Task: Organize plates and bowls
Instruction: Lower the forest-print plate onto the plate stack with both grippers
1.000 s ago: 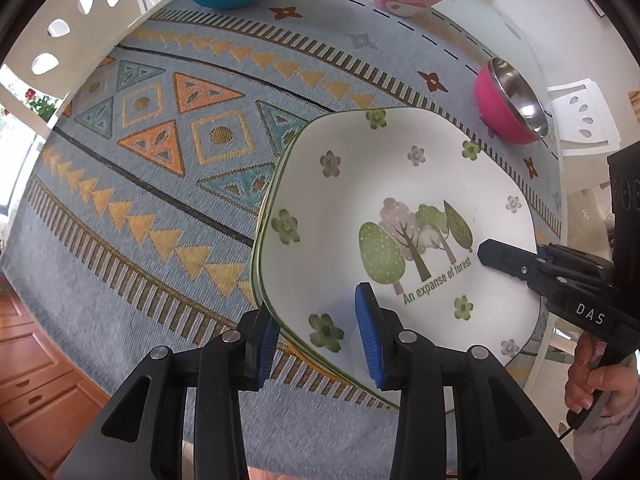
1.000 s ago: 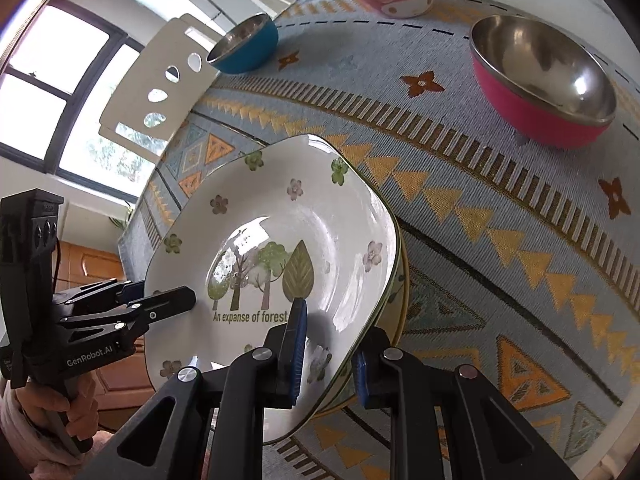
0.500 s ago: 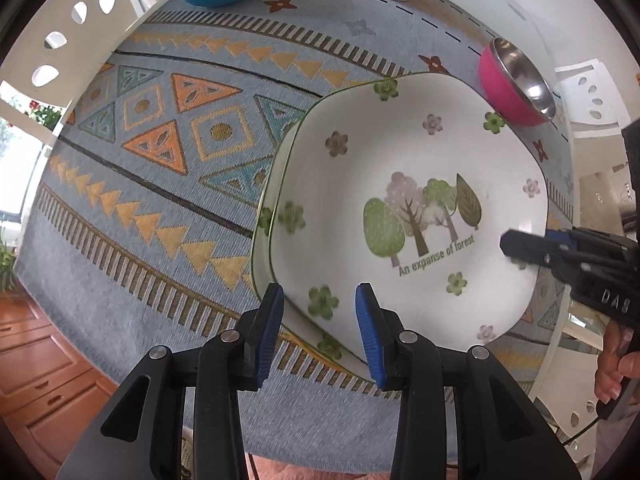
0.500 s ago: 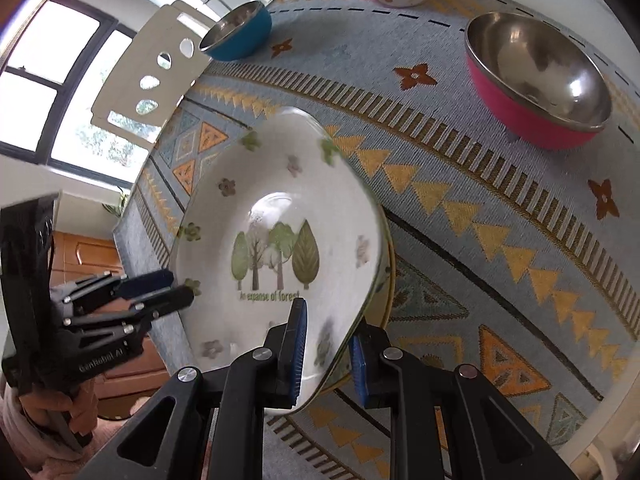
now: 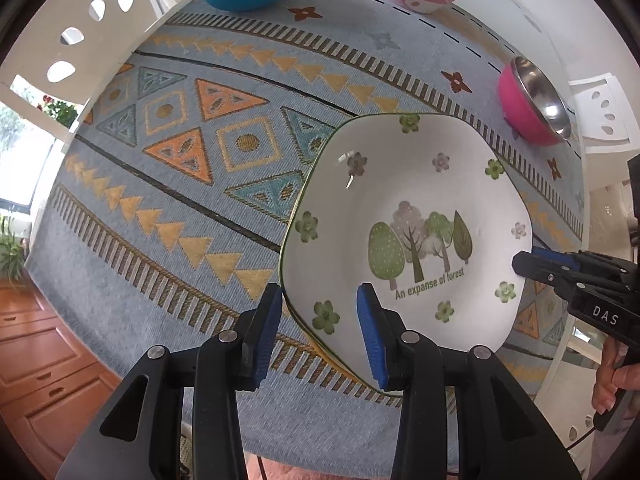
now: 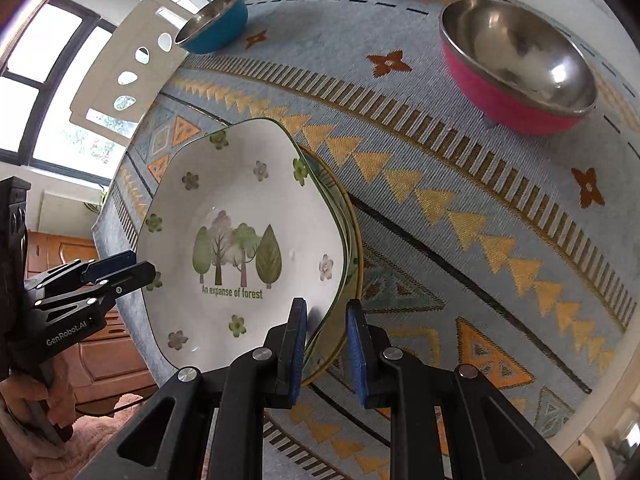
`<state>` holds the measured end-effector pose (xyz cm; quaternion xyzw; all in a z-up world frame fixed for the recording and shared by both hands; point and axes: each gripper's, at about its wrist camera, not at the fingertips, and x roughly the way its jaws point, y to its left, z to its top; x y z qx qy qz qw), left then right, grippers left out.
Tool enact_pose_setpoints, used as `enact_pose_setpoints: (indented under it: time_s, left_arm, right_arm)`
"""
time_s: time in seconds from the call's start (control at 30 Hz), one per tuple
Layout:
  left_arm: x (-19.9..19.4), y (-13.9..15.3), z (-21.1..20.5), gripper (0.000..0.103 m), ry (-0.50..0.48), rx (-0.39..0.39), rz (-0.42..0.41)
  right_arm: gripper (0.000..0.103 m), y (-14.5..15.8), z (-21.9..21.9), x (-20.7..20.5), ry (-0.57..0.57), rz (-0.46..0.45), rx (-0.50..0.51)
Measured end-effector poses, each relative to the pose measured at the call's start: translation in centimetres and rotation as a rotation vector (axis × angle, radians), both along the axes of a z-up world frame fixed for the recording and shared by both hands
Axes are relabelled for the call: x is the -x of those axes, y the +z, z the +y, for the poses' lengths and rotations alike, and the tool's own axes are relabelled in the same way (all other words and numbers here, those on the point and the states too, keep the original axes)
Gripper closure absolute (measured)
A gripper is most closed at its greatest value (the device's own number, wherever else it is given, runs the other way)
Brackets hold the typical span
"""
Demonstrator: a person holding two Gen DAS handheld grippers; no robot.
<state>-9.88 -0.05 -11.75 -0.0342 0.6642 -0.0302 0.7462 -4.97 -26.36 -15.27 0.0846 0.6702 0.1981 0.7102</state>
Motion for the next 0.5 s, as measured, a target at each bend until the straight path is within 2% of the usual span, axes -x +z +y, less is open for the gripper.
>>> enact_pose_setpoints:
  time_s: [0.5]
  left_arm:
    - [0.4, 0.6, -0.6, 0.067, -0.029, 0.001, -0.011]
  right_arm:
    - [0.084, 0.7, -1.5, 0.5, -0.065, 0.008, -0.021]
